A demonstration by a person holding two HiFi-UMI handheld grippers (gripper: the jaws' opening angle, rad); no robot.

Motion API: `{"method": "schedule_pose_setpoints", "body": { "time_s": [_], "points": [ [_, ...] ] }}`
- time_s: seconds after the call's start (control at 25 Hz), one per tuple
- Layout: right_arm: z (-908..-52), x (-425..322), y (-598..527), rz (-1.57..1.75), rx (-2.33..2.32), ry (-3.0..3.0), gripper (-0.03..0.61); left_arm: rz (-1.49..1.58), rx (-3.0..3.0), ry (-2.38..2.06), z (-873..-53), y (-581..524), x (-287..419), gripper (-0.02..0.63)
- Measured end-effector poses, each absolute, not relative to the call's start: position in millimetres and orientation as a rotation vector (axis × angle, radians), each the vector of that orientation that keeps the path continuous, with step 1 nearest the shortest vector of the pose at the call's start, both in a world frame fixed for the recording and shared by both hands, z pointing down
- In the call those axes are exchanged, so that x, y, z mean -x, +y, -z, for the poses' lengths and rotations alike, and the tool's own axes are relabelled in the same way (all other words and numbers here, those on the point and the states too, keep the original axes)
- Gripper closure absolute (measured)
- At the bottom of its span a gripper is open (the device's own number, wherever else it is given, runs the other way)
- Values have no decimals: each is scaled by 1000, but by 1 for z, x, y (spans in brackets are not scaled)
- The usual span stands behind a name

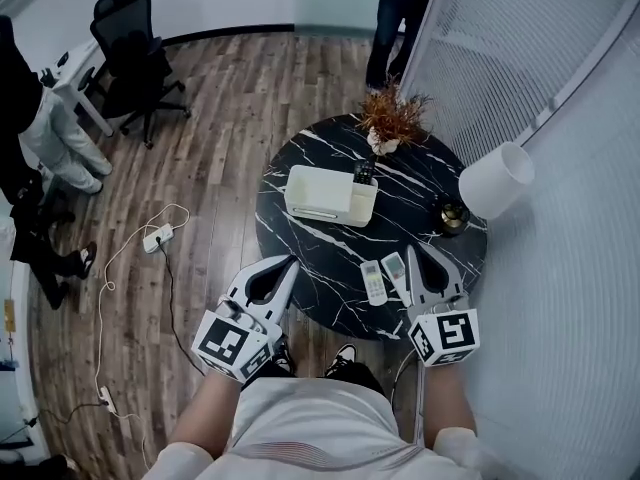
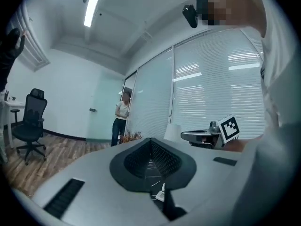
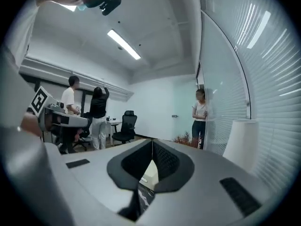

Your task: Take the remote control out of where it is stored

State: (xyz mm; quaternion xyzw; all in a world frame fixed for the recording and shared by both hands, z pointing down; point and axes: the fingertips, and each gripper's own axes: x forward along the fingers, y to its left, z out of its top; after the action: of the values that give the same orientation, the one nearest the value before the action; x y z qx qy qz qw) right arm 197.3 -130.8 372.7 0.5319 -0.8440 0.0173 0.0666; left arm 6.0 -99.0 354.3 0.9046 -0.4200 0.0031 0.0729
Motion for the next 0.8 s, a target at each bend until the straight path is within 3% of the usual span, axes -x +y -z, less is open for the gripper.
{"method": "schedule_pose_setpoints", "body": {
  "time_s": [0.8],
  "points": [
    [-383, -200, -153, -124, -1708, -2452, 558, 3, -2724, -1274, -355, -101, 8, 604]
  ]
}}
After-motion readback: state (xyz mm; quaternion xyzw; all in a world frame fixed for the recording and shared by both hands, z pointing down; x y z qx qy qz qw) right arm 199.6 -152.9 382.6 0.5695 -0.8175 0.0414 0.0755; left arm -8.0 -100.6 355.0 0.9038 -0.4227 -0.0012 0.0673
